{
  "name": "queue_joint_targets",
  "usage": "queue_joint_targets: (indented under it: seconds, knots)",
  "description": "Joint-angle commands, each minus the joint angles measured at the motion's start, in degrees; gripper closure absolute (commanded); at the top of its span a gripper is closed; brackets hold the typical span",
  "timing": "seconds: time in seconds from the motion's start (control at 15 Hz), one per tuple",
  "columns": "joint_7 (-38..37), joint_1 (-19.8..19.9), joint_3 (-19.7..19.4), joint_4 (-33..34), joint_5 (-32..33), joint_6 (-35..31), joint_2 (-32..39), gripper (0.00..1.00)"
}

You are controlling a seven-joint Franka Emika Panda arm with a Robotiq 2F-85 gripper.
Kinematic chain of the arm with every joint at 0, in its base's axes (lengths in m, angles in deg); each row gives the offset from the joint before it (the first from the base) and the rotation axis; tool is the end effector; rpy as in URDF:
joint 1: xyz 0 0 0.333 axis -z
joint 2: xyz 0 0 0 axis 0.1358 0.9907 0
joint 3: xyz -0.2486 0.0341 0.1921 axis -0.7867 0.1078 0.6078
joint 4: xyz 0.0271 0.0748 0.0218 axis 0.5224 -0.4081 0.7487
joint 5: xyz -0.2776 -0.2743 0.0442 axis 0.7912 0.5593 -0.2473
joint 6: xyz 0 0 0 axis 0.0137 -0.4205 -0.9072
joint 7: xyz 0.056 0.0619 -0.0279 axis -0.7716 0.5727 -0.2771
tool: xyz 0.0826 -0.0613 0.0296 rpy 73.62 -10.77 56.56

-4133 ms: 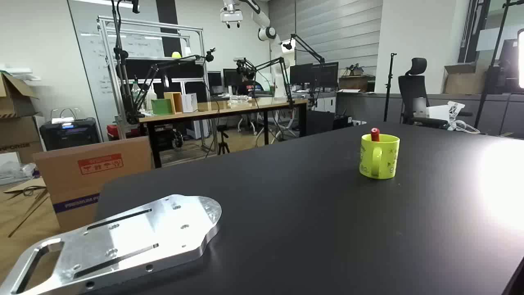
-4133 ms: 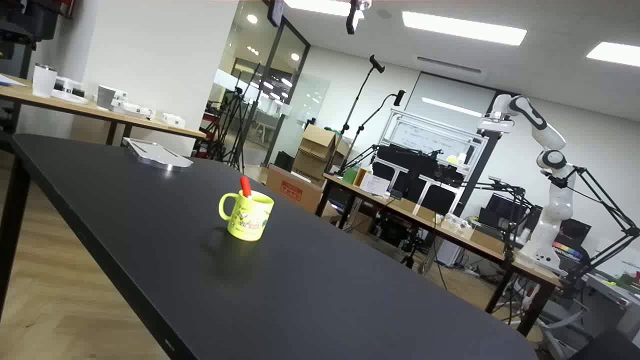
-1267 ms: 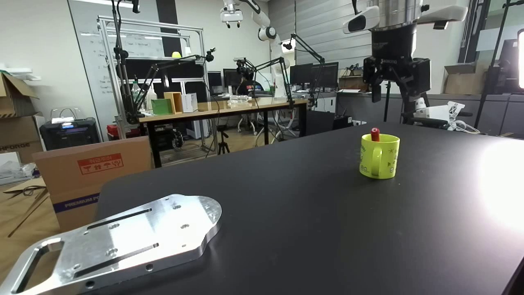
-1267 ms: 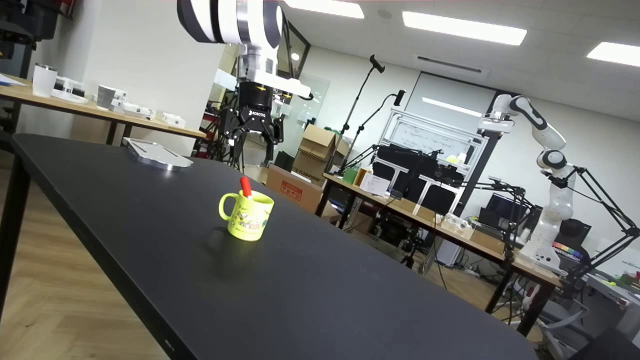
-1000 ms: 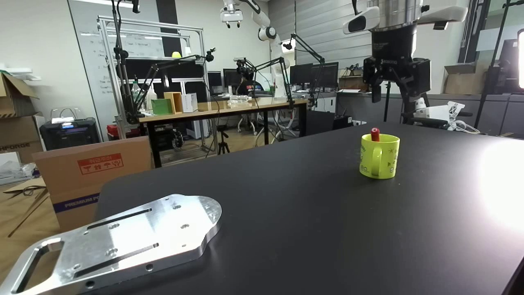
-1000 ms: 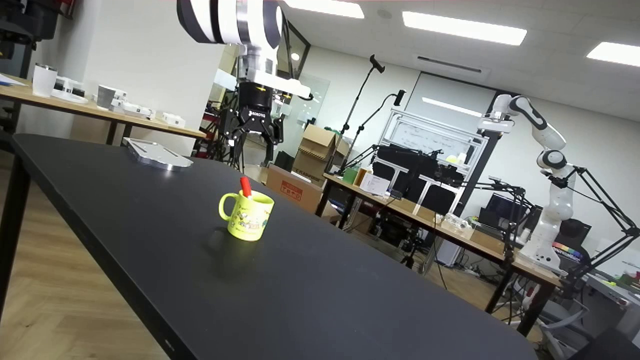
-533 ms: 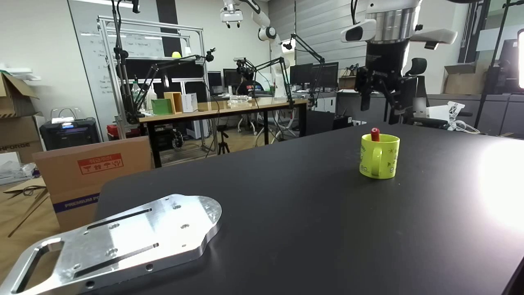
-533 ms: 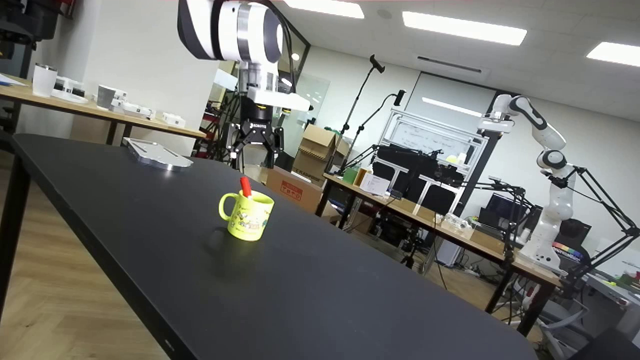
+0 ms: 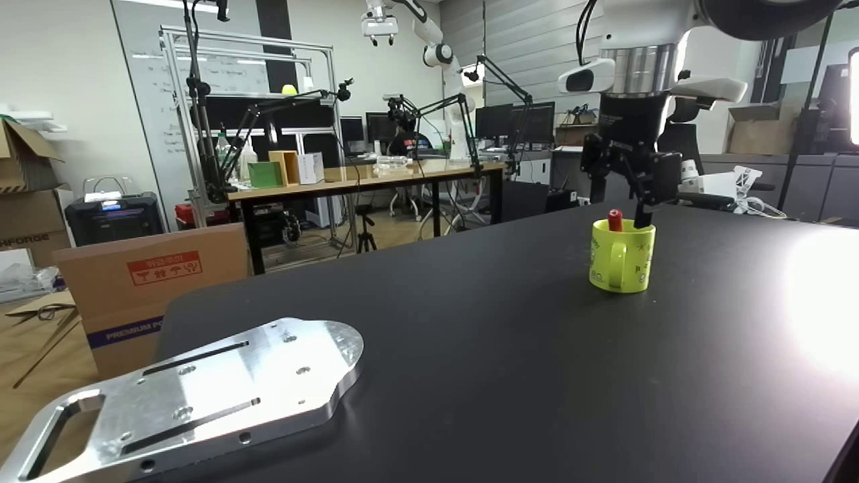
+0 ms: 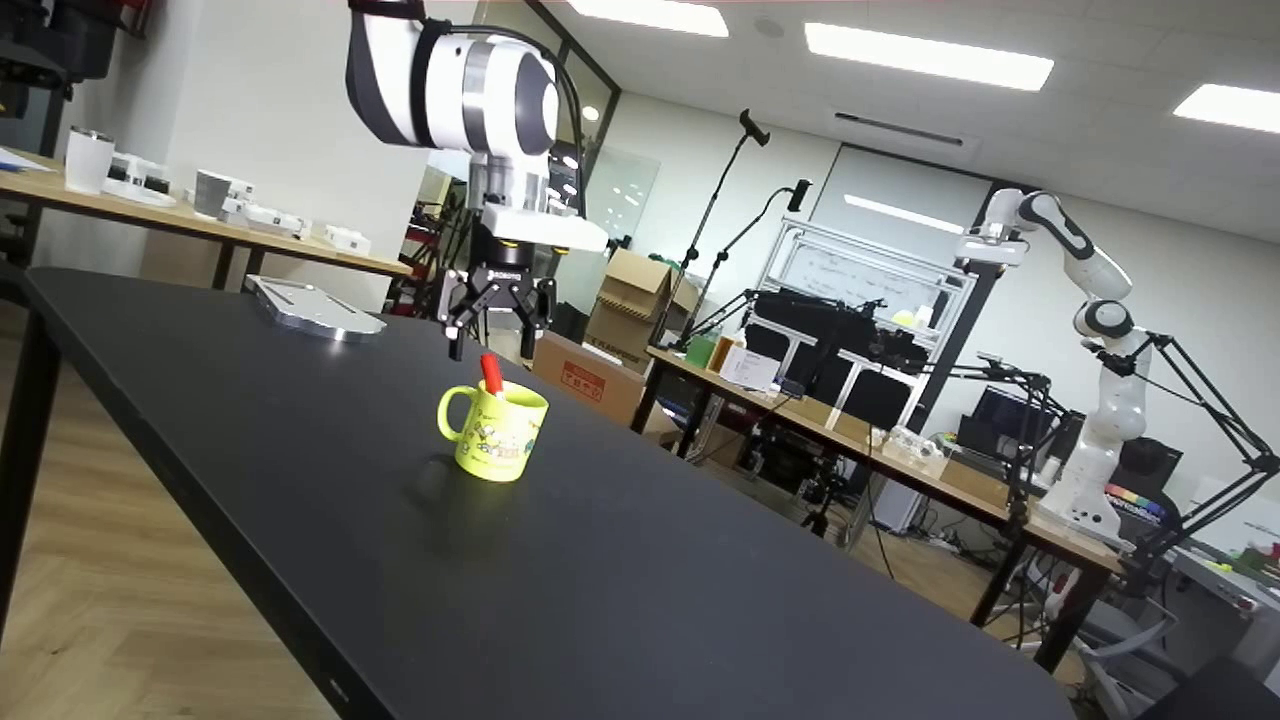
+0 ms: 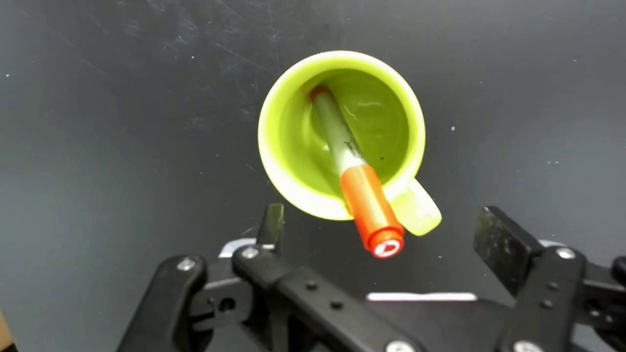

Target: Take the marker out of the mug and place it on the table

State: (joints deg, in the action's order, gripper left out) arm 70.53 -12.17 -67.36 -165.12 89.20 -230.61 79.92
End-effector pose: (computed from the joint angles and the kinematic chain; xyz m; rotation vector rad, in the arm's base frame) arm 0.5800 0.0918 0.1948 2.3334 1.7199 0.0465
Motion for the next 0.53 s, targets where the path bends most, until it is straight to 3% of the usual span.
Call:
queue_joint_targets:
  seconds: [0.0, 0.47]
  knots:
    - [-3.45, -0.72, -1.01, 0.69, 0.56, -1.54, 1.13, 0.26]
    - [-6.37, -1.24, -2.15, 0.36, 1.19, -6.6, 2.24, 0.75]
